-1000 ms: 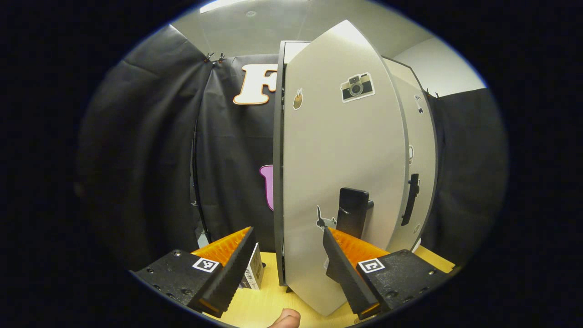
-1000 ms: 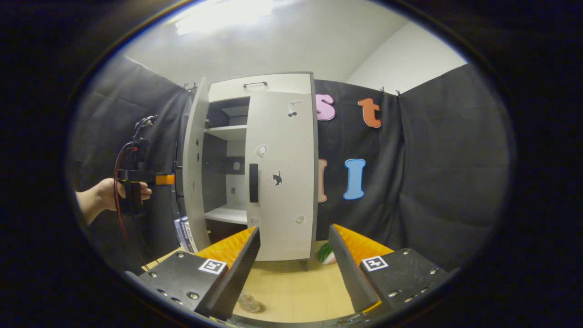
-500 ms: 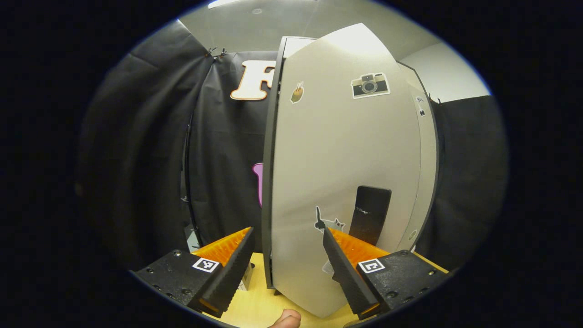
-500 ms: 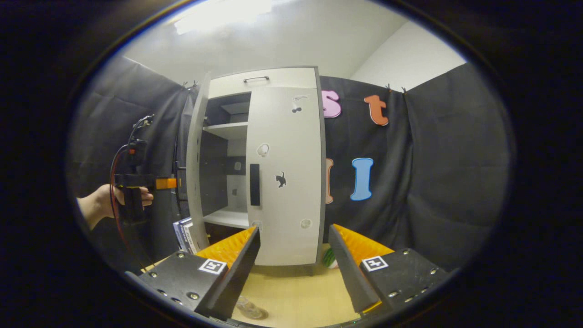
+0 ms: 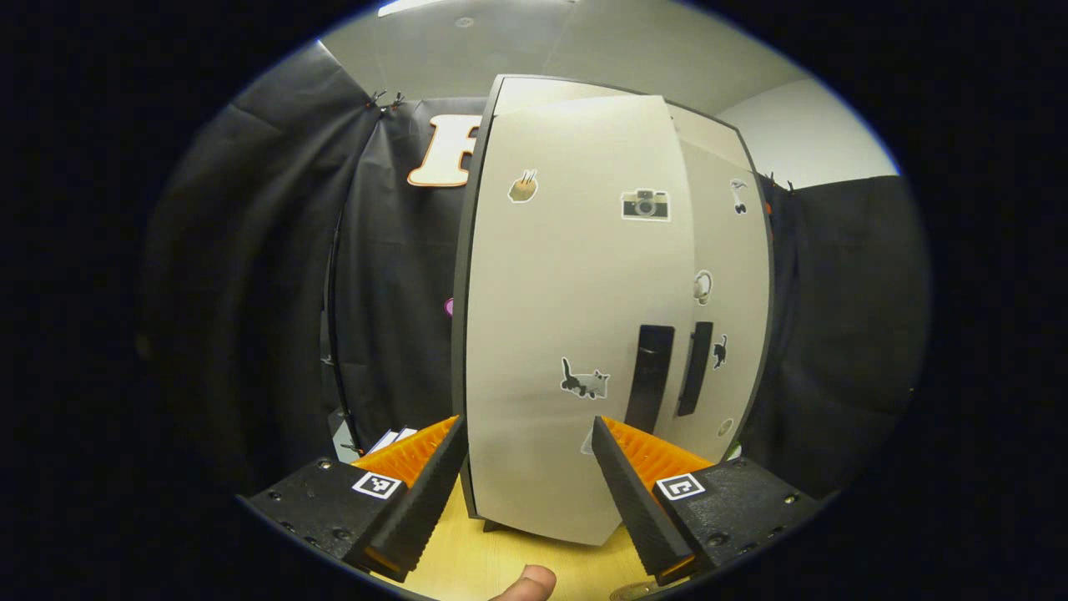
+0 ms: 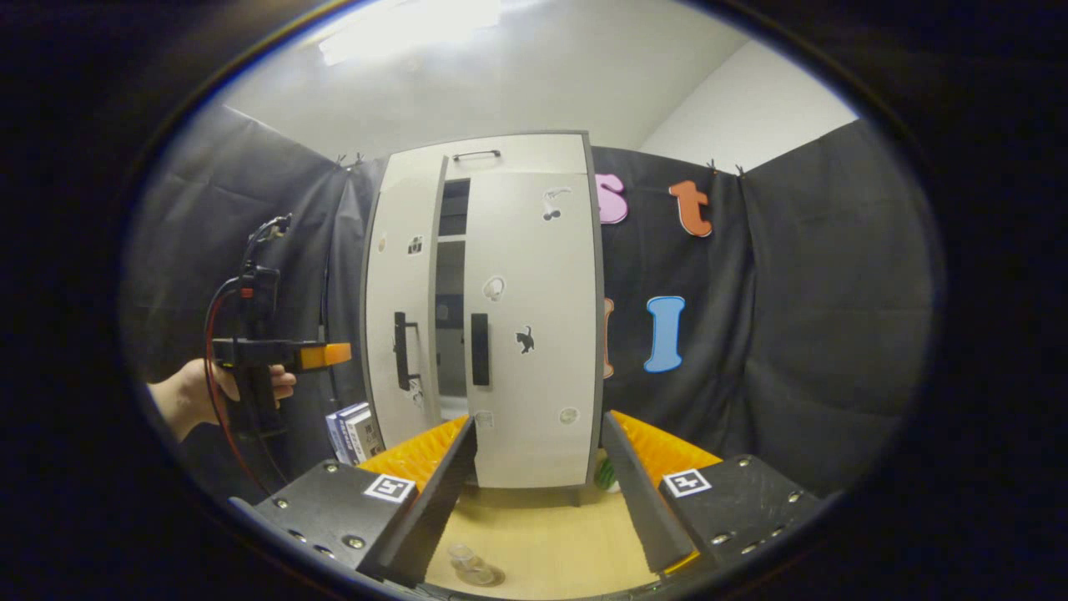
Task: Grasp the bottle in the cabinet with the left hand and place it on the coaster, then close the right door with the right hand and the left door with the left hand.
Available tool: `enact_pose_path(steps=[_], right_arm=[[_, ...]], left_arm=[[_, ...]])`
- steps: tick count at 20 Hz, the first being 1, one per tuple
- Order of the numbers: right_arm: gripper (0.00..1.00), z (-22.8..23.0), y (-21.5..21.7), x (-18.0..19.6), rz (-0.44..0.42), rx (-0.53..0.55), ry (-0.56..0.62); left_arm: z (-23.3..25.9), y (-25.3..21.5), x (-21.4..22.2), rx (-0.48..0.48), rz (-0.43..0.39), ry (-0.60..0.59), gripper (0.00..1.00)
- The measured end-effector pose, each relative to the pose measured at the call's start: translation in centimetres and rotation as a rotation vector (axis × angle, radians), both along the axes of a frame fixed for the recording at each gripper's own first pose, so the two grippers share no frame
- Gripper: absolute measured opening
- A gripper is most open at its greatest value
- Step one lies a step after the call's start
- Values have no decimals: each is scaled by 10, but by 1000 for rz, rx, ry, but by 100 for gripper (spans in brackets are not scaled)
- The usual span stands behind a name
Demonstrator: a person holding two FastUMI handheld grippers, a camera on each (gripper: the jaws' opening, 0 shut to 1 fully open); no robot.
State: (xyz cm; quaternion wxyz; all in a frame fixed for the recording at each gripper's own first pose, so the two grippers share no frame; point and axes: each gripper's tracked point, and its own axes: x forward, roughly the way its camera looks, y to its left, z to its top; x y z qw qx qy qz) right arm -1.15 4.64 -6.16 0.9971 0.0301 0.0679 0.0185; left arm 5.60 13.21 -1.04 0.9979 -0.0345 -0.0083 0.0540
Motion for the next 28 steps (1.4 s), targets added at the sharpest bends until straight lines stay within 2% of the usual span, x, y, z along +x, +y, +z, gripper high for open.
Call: enact_pose_path(steps=[1,2,3,5,7,8,9,12,13,14,16,19,20,23,24,25,26,28], right_arm=[[93,5,-5,-8,-16,1,3],[93,8,-7,-17,-26,8,6],[89,11,-5,-27,-25,15,14],[92,17,1,-50,-11,7,7],[92,19,8,-69,14,-27,0],[89,19,9,-77,15,-44,-4],[93,20,10,-84,18,-49,-9],[93,22,23,-102,37,-8,-22],[93,24,27,-105,44,3,-27],[89,25,30,-109,47,5,-29],[92,29,31,-114,41,1,-47],[93,33,42,-114,45,67,-53],[93,34,46,-112,60,78,-55],[92,37,38,-105,51,46,-64],[93,37,38,-103,52,46,-60],[89,37,42,-103,65,51,-59],[93,39,45,-104,77,51,-70],[92,39,40,-102,61,39,-78]], left_arm=[[-1,-4,-12,8,-1,0,91],[-3,-9,-25,18,-1,8,95],[-5,-13,-37,28,-5,11,95],[-8,-24,-63,41,-21,14,95],[-14,-26,-88,36,-13,27,95],[-17,-28,-100,28,-13,37,95],[-20,-31,-111,23,-13,46,95],[-15,-32,-142,42,1,42,95],[-15,-34,-149,55,-3,41,91],[-16,-37,-155,71,-19,46,95],[-13,-35,-162,82,-33,35,95],[-7,-37,-170,35,-37,23,95],[-4,-38,-170,21,-41,11,91],[-5,-34,-166,9,-31,-8,91],[-9,-36,-163,-3,-43,2,95],[-12,-40,-160,-14,-61,6,95],[-12,-44,-155,-18,-81,4,95],[-14,-43,-150,-1,-80,16,95]])
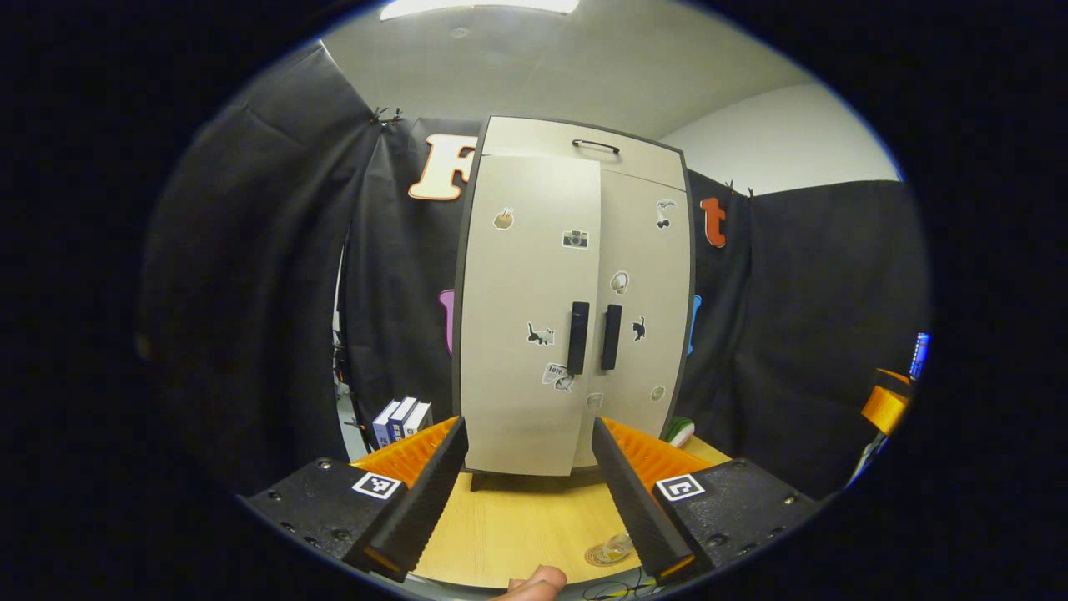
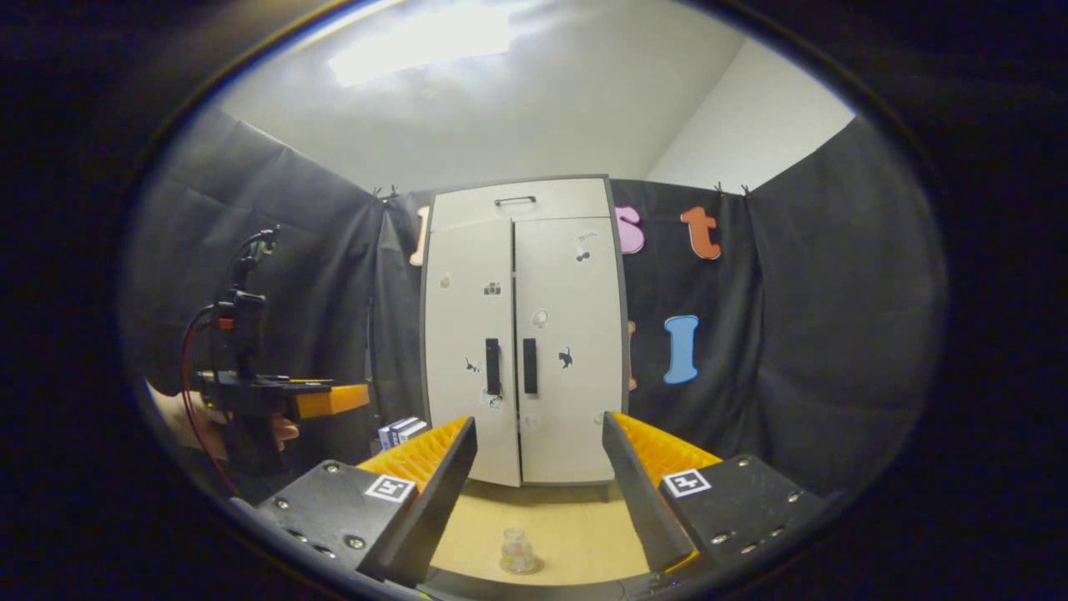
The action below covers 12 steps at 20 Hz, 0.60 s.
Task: Grasp the bottle in the cabinet with the left hand and place it on the coaster, then close the right door with the right hand and the left door with the left hand.
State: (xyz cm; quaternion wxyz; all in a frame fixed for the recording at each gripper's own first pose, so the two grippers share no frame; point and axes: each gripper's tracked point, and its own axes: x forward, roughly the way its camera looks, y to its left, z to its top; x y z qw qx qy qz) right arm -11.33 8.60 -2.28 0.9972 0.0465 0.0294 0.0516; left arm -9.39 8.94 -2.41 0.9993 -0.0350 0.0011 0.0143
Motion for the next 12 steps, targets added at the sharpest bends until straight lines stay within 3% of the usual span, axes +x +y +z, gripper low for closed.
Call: enact_pose_path(steps=[2,4,11,12], right_arm=[[89,-2,-7,3,-22,-4,11],[93,0,-8,7,-24,-10,11],[89,10,-19,24,-50,-10,-14],[92,12,-19,28,-47,-15,-20]], left_arm=[[4,-3,5,6,1,-10,95],[9,-11,8,4,-14,-28,95],[40,-17,17,-30,-24,-64,95],[45,-13,18,-22,-16,-70,95]])
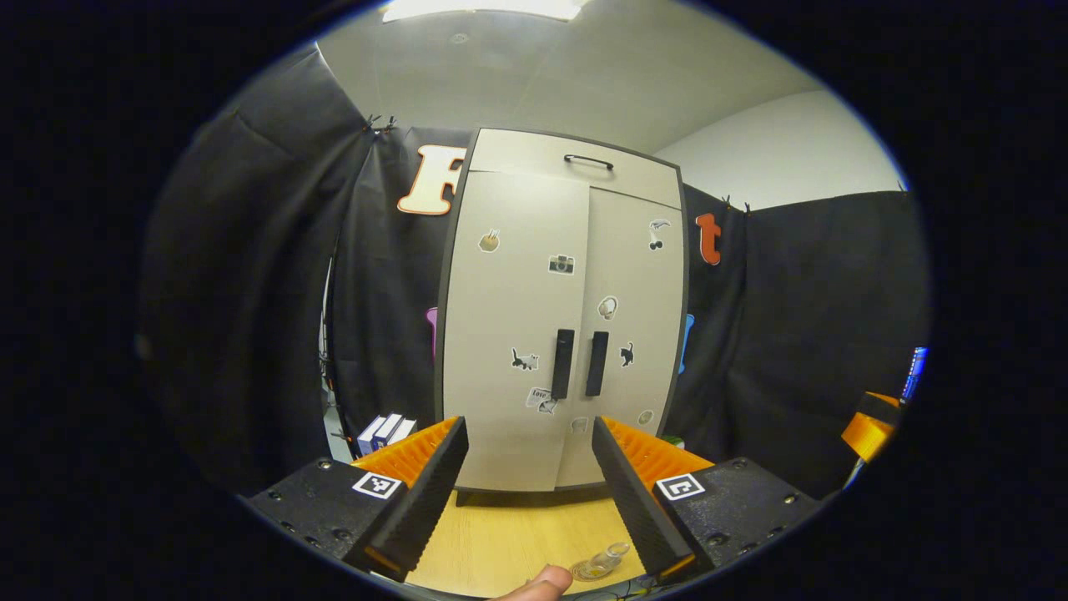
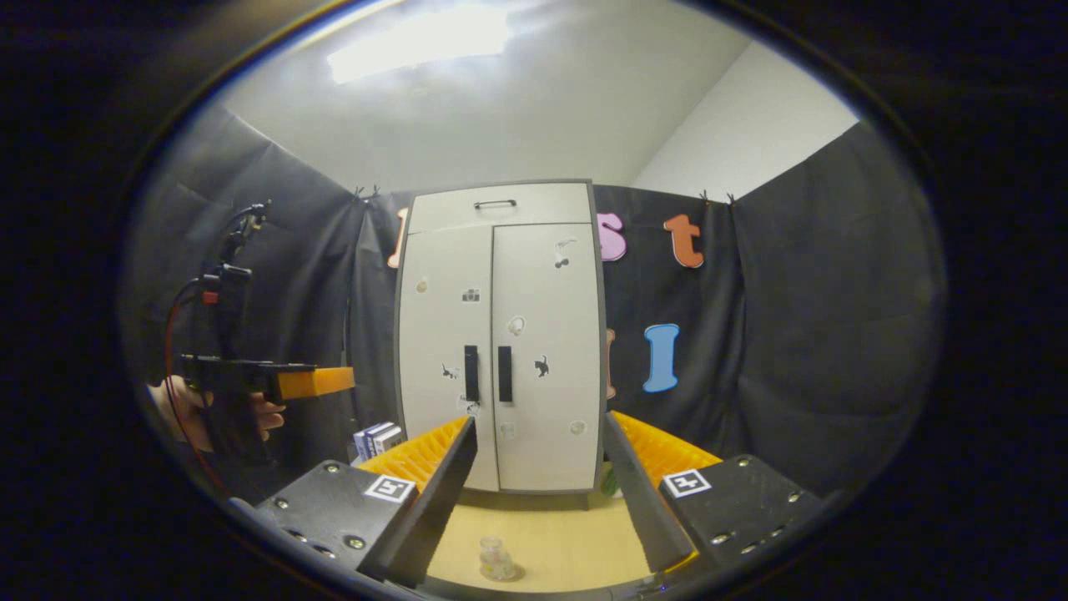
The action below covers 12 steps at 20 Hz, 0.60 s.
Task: Grasp the bottle in the cabinet with the left hand and place it on the coaster, then close the right door with the right hand and the left door with the left hand.
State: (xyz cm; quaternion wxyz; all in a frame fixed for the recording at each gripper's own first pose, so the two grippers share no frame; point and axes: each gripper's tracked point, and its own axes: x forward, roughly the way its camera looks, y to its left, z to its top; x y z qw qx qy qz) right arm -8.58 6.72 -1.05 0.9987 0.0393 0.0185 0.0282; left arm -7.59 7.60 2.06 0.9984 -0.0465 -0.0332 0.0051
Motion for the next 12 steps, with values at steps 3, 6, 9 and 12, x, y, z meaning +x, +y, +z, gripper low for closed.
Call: enact_pose_path(steps=[3,6,9,12], right_arm=[[89,4,-4,12,-6,-29,-6],[92,7,-3,25,-7,-34,-19],[92,-3,3,43,2,-32,8],[89,-11,11,60,2,-63,27]], left_arm=[[14,8,6,34,15,-21,95],[27,15,14,42,29,-49,95],[36,23,19,21,37,-95,95],[32,27,26,51,23,-92,95]])
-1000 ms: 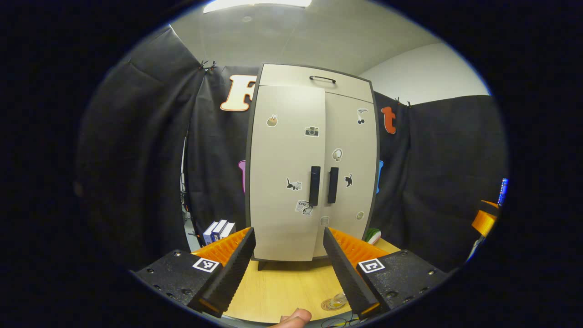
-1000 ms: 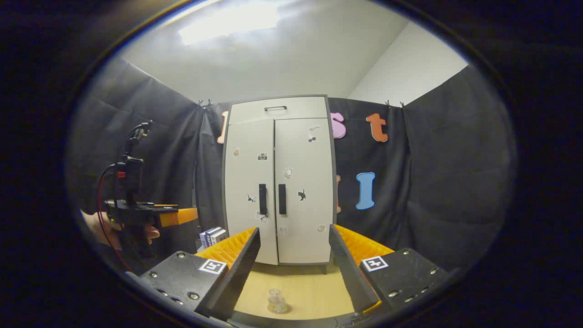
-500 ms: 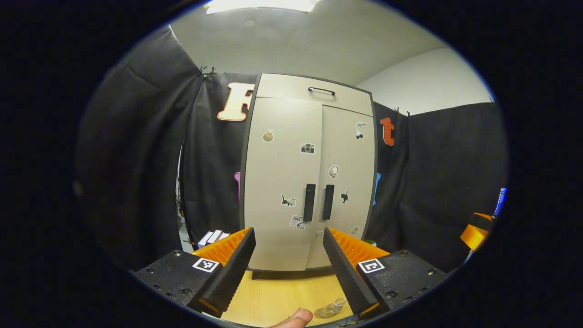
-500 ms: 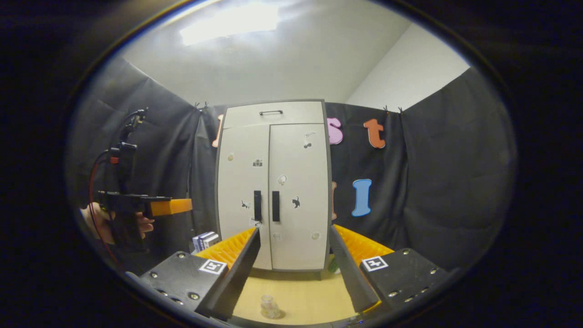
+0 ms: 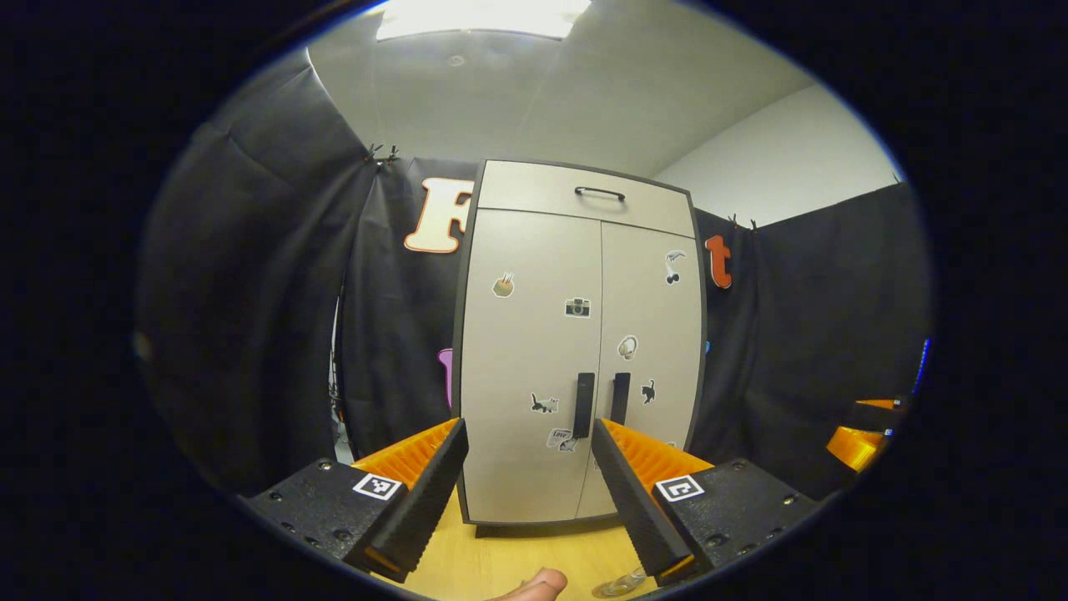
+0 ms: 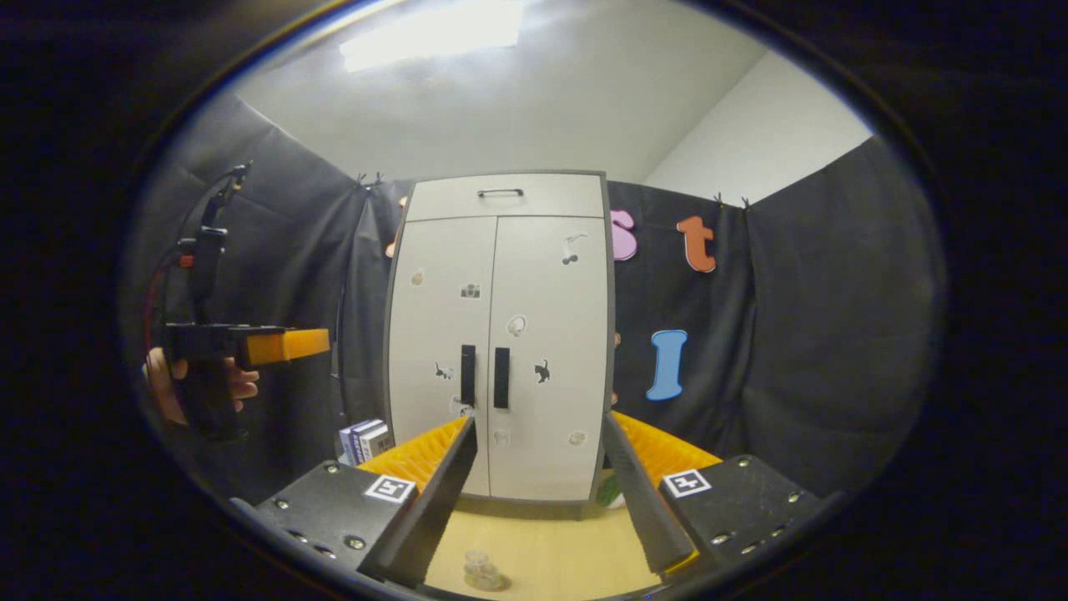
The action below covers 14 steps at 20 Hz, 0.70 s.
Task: Grasp the bottle in the cabinet with the left hand and place it on the coaster, then close the right door with the right hand and the left door with the left hand.
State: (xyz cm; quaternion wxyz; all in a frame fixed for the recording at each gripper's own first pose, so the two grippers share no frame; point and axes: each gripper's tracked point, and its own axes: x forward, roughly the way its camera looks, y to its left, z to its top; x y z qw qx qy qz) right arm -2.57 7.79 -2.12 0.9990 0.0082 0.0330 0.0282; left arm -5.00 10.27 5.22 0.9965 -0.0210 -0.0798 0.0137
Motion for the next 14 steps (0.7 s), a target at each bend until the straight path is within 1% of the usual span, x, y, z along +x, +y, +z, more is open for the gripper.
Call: enact_pose_path(steps=[2,3,4,5,6,7,9,11,13,14], right_arm=[[89,-4,5,10,-3,-2,11],[92,-6,9,15,-4,3,13],[93,-8,11,18,-8,9,19],[89,-9,12,19,-9,9,18],[92,-9,14,21,-11,1,16],[92,-9,13,24,-15,-12,14],[92,-12,9,21,-39,-25,16],[92,-10,8,23,-39,-20,7],[92,-11,-9,29,-76,-23,-1],[92,-12,-14,33,-87,-23,4]], left_arm=[[-10,1,5,9,-8,25,95],[-14,1,10,6,-18,31,95],[-20,2,15,3,-30,46,95],[-24,2,17,-5,-39,50,95],[-26,2,20,-16,-48,50,95],[-28,2,22,-20,-54,54,95],[-29,0,28,-10,-67,60,95],[-28,-1,37,21,-73,54,95],[-30,3,44,11,-60,51,100],[-32,0,48,-2,-65,57,95]])
